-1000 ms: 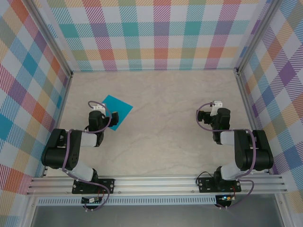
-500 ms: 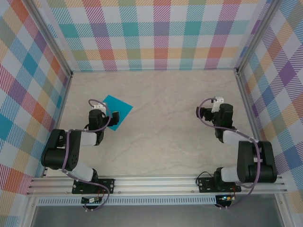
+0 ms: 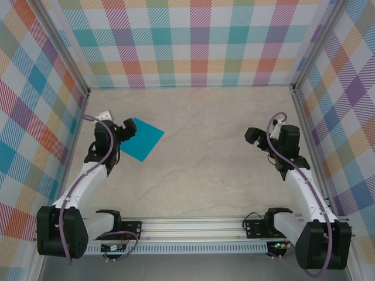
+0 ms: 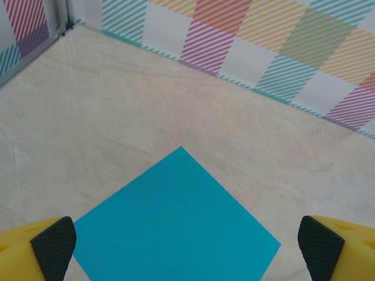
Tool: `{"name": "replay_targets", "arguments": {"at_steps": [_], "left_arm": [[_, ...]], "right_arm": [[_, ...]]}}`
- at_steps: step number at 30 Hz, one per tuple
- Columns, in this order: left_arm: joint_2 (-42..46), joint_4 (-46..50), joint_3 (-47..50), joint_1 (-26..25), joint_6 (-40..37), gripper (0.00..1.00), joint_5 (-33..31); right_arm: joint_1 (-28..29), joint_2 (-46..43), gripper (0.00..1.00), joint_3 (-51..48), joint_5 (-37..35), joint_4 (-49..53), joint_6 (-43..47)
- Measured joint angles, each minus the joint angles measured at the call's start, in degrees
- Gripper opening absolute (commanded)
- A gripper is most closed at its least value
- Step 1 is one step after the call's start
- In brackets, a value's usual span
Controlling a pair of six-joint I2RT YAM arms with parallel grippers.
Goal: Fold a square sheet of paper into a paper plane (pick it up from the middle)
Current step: Move the square sheet of paper to the center of the table.
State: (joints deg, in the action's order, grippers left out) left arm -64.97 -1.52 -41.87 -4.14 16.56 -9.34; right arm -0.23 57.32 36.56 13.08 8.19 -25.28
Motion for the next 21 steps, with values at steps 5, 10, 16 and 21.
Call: {"name": "replay_targets", "arguments": {"at_steps": [5,10,16,21], "left_arm": [[-9.38,9.75,-9.49,0.22,3.74,1.00,9.70],[-21.70,15.15,-11.78,0.17,5.11,0.97,17.64],[-29.46,19.61,-15.26,0.13,6.23,0.97,19.61],[-33.92,19.61,-19.56,0.11,6.93,0.96,20.46]], "right_arm": [[0.48,3.96,0.98,0.37,9.81,2.25,-5.29],[3.06,6.67,1.00,0.63,14.40,3.54,-7.17],[6.49,7.21,1.00,2.01,16.46,3.54,-7.54],[9.70,8.96,1.00,3.19,16.87,3.54,-7.54]]}}
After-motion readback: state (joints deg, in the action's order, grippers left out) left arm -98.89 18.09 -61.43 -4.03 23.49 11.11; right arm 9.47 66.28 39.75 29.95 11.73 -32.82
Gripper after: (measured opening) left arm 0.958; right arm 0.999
